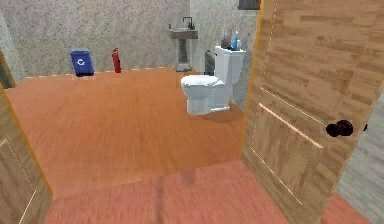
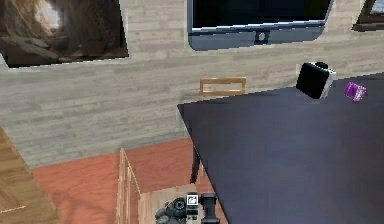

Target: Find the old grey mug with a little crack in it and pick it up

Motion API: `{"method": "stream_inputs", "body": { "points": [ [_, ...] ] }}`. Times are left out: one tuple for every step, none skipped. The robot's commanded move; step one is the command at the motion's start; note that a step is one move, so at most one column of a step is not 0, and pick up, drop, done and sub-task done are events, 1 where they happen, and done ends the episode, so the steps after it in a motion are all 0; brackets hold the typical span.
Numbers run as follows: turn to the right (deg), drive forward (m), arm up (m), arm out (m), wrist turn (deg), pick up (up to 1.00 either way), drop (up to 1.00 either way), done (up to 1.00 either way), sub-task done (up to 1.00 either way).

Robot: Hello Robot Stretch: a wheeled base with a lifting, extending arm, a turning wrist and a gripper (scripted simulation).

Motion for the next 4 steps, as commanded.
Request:
{"method": "stream_inputs", "body": {
  "points": [
    [0.0,0.0,0.0,0.0,45.0,0.0,0.0,0.0,0.0],
    [0.0,0.0,0.0,0.0,45.0,0.0,0.0,0.0,0.0],
    [0.0,0.0,0.0,0.0,15.0,0.0,0.0,0.0,0.0],
    [0.0,0.0,-0.3,0.0,0.0,0.0,0.0,0.0,0.0]
  ]
}}
